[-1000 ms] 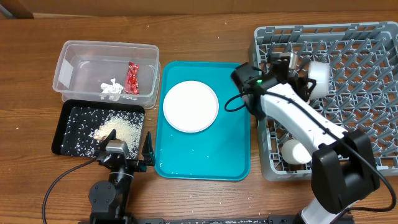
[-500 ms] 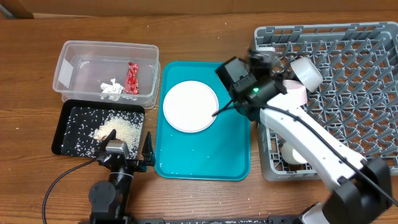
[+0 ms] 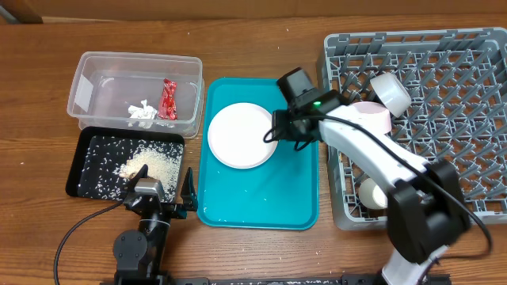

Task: Sort waste into correct bins and load items into the dishwasher
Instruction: 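Move the right gripper back to the edge of the white plate, then lift the plate with the right gripper and stand it in the rack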

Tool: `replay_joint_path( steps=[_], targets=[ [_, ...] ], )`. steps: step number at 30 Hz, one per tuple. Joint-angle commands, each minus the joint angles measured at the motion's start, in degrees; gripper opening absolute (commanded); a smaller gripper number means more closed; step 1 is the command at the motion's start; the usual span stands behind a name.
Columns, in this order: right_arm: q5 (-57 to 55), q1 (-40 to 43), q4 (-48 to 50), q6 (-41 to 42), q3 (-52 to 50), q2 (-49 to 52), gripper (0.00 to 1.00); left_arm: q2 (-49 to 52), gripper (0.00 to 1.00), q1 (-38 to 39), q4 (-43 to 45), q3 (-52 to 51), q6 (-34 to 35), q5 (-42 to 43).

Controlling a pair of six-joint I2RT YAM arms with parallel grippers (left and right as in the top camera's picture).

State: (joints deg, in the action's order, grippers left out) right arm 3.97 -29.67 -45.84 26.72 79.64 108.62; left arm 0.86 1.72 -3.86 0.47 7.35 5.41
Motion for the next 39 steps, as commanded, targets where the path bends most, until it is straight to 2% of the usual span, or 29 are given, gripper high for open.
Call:
replay_joint_path(
  steps=[1,3,8,9,15,21,23,28,31,33,39],
  targets=[
    [6.62,-0.15,2.45,5.14,-0.52,4.33,0.5,-0.48,1.0,-0.52,-0.13,-0.2,0.55,0.17],
    [6.56,-0.15,3.93,6.47,-0.52,6.32,0.49,-0.48,1.0,-0.52,-0.13,-0.2,0.55,0.15],
    [6.03,-0.09,4.7,8.13,-0.52,9.33,0.06,-0.48,1.0,-0.52,-0.13,-0.2,0.55,0.17],
    [5.81,-0.09,4.33,8.04,-0.5,9.33,0.04,-0.48,1.0,-0.52,-0.13,-0.2,0.55,0.15],
    [-3.87,0.44,0.39,8.02,0.37,3.02,0.04,-0.48,1.0,-0.52,-0.13,-0.2,0.55,0.17],
    [-21.22,0.94,-2.01,4.94,0.37,-12.72,0.04,-0.48,1.0,-0.52,-0.13,-0.2,0.55,0.15],
    [-32.5,0.94,-2.67,3.1,0.37,-20.35,0.04,-0.48,1.0,-0.52,-0.13,-0.2,0.55,0.17],
    [-60.74,0.96,-5.68,3.08,0.35,-29.97,0.04,-0.48,1.0,-0.52,-0.13,-0.2,0.55,0.15],
    [-75.73,2.51,-6.82,3.06,0.35,-31.69,0.04,-0.48,1.0,-0.52,-0.13,-0.2,0.55,0.17],
    [-81.44,4.83,-7.28,3.06,0.22,-31.47,0.04,-0.48,1.0,-0.52,-0.13,-0.2,0.55,0.17],
    [-82.36,14.23,-7.39,1.29,0.09,-27.5,0.04,-0.48,1.0,-0.52,-0.13,-0.2,0.55,0.17]
  ],
)
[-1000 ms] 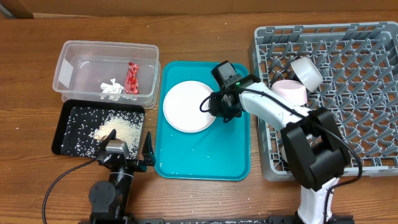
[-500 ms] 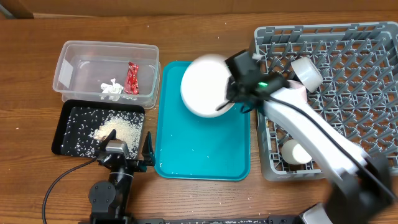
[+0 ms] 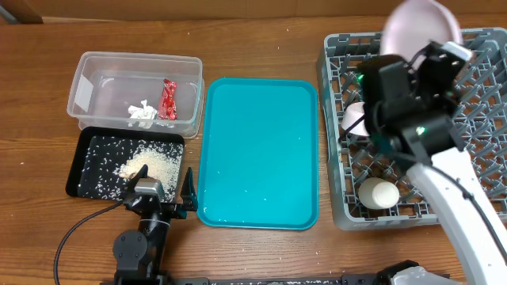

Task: Sort waste into correct bins and load items into the dishwasher
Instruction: 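Lift the plate with the right gripper and stand it in the rack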

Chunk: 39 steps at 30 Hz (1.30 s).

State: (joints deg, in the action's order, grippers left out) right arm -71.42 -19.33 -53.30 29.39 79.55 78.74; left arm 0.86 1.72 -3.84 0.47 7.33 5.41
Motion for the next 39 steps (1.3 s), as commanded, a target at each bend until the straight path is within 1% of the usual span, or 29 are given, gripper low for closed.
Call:
replay_joint_path(
  steps=[1,5,9,14,19,23,27,28,29,30,34,35,39],
  targets=[
    [-6.99,5.51,0.02,-1.49,0.17,3.65,0.04,-0.48,1.0,-0.52,-0.15,-0.2,0.57,0.17],
    [-6.99,9.51,1.73,-6.4,0.17,8.55,0.04,-0.48,1.0,-0.52,-0.15,-0.2,0.57,0.17],
    [-6.97,11.47,5.84,-14.01,0.17,12.92,0.04,-0.48,1.0,-0.52,-0.15,-0.2,0.57,0.17],
    [-7.23,13.29,7.08,-17.16,0.15,16.85,0.04,-0.48,1.0,-0.52,-0.15,-0.2,0.57,0.17],
    [-9.55,15.34,11.89,-26.67,0.13,21.57,0.04,-0.48,1.0,-0.52,-0.15,-0.2,0.57,0.17],
    [-8.2,14.38,11.15,-26.64,-0.44,23.1,0.04,-0.48,1.0,-0.52,-0.15,-0.2,0.57,0.17],
    [-5.38,12.17,10.47,-26.6,-3.15,23.19,0.04,-0.48,1.0,-0.52,-0.15,-0.2,0.57,0.15],
    [-5.4,11.65,10.19,-26.38,-3.48,23.19,0.07,-0.48,1.0,-0.52,-0.15,-0.2,0.59,0.17],
    [-5.49,11.19,9.94,-26.4,-3.48,23.19,0.12,-0.48,1.0,-0.52,-0.15,-0.2,0.57,0.17],
    [-5.95,10.84,10.05,-26.4,-3.45,23.15,0.24,-0.48,1.0,-0.52,-0.15,-0.2,0.57,0.17],
    [-8.76,9.11,11.43,-24.41,-3.37,21.27,0.56,-0.48,1.0,-0.52,-0.15,-0.2,0.57,0.17],
    [-8.72,8.44,11.87,-24.39,-3.3,20.37,0.59,-0.48,1.0,-0.52,-0.15,-0.2,0.57,0.17],
    [-8.7,4.46,14.64,-24.41,-3.3,15.06,0.66,-0.48,1.0,-0.52,-0.15,-0.2,0.57,0.17]
  ],
)
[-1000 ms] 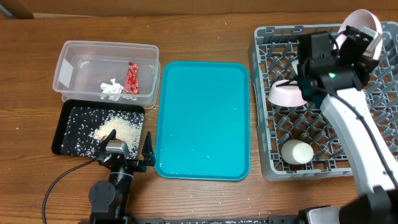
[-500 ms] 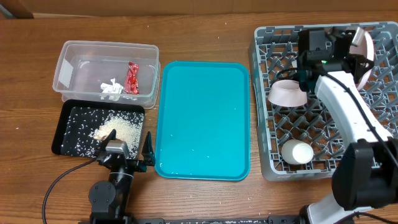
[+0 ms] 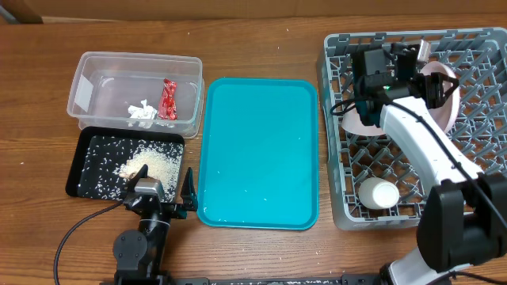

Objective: Sort waste into correct bins and load items into the dishwasher

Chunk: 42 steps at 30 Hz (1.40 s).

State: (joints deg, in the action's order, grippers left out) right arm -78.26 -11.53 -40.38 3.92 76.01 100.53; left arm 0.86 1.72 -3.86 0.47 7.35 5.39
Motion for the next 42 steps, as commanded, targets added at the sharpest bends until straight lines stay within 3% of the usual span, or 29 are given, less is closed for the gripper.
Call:
replay_joint_path(
  steps=[1,6,10,16,18,22,26,30,34,42],
  targets=[
    [-1.84,-4.81,2.29,1.05,0.24,-8.48,0.67,-0.48,1.0,-0.52,-0.13,-0.2,0.55,0.2],
    [2.4,-14.14,2.45,0.98,0.24,-17.44,0.76,-0.48,1.0,-0.52,-0.13,-0.2,0.55,0.2],
    [6.43,-23.65,0.39,1.49,0.24,-24.3,0.76,-0.48,1.0,-0.52,-0.13,-0.2,0.57,0.2],
    [17.42,-36.57,-5.49,7.78,0.24,-32.7,0.79,-0.48,1.0,-0.52,-0.13,-0.2,0.55,0.2],
    [21.53,-39.95,-8.87,10.67,0.24,-35.43,0.84,-0.48,1.0,-0.52,-0.13,-0.2,0.55,0.17],
    [33.97,-43.34,-14.34,14.45,0.24,-40.74,1.0,-0.48,1.0,-0.52,-0.13,-0.2,0.57,0.2],
    [52.06,-43.5,-14.53,14.38,0.24,-45.86,1.0,-0.48,1.0,-0.52,-0.13,-0.2,0.55,0.2],
    [63.14,-43.47,-14.71,13.94,0.24,-48.83,1.0,-0.48,1.0,-0.52,-0.13,-0.2,0.55,0.2],
    [62.14,-43.47,-18.05,12.13,0.24,-49.96,1.0,-0.48,1.0,-0.52,-0.13,-0.2,0.55,0.2],
    [48.7,-43.28,-18.21,14.97,0.24,-50.97,1.0,-0.48,1.0,-0.52,-0.13,-0.2,0.55,0.2]
  ],
)
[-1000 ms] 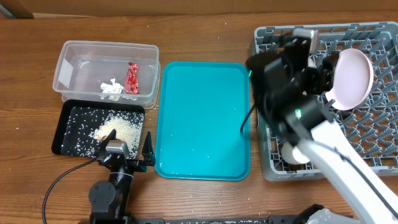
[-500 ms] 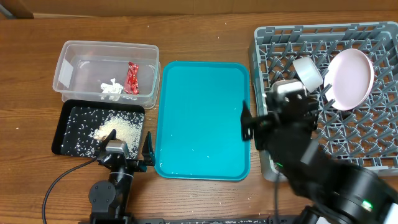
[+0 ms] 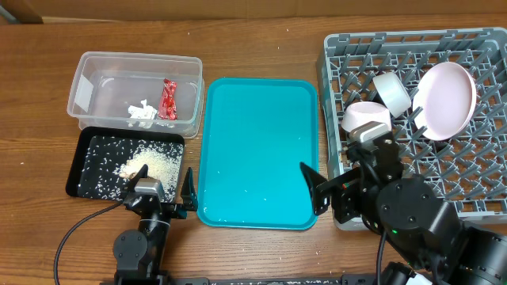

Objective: Sort waste into correct bins and load items into the dishwasher

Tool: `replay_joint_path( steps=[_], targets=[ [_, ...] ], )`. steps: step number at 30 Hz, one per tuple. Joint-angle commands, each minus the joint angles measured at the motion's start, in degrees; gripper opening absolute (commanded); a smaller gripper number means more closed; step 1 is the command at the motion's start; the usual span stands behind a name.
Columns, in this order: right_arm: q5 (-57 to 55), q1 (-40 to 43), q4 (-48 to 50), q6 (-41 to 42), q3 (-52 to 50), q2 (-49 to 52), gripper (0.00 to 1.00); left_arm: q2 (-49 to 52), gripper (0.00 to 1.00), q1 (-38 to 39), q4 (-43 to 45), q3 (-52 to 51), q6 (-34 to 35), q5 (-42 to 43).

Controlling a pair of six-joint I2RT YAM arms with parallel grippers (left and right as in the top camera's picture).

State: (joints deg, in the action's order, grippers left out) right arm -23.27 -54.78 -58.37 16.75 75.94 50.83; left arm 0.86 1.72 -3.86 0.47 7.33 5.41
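A white plate (image 3: 446,99) stands tilted on edge in the back right of the grey dish rack (image 3: 483,47), with nothing holding it. Next to it in the rack are a white cup (image 3: 392,93) and a pinkish-white bowl (image 3: 366,119). My right gripper (image 3: 312,190) is open and empty, low at the teal tray's (image 3: 257,150) right edge, in front of the rack. The tray carries only a few crumbs. My left gripper (image 3: 188,194) rests shut at the tray's front left corner.
A clear bin (image 3: 95,71) at the back left holds a red wrapper (image 3: 167,99) and crumpled white paper (image 3: 142,112). A black tray (image 3: 95,162) with scattered rice sits in front of it. The right arm's bulk covers the rack's front left.
The right gripper has let go of the plate, which now leans alone in the rack. The arm has come back to the table's front, its gripper open beside the tray. The left arm has not moved.
The right gripper was at the white plate lying on the teal tray. Then the tray was bare and the plate was held high over the rack. Then it was down among the rack's tines, and now it stands there released.
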Motion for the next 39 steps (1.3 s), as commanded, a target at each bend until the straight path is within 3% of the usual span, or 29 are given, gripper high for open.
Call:
replay_joint_path(
  steps=[1,5,12,18,23,31,39],
  targets=[
    [-8.98,0.48,-1.01,5.03,0.31,-2.21,1.0,-0.48,1.0,-0.52,-0.13,-0.2,0.57,0.17],
    [-8.33,6.75,1.14,6.69,0.28,-5.27,1.0,-0.48,1.0,-0.52,-0.13,-0.2,0.57,0.15],
    [24.28,34.1,5.16,-11.54,0.17,-7.23,1.0,-0.48,1.0,-0.52,-0.13,-0.2,0.59,0.17],
    [33.59,50.77,4.96,-17.0,-1.36,-9.42,1.0,-0.48,1.0,-0.52,-0.13,-0.2,0.57,0.17],
    [33.64,54.23,11.78,-17.03,-11.13,-15.56,1.0,-0.48,1.0,-0.52,-0.13,-0.2,0.57,0.17],
    [32.83,54.55,34.05,-17.0,-38.42,-29.09,1.0,-0.48,1.0,-0.52,-0.13,-0.2,0.57,0.17],
    [32.83,54.53,47.41,-16.98,-59.36,-43.17,1.0,-0.48,1.0,-0.52,-0.13,-0.2,0.57,0.17]
  ],
)
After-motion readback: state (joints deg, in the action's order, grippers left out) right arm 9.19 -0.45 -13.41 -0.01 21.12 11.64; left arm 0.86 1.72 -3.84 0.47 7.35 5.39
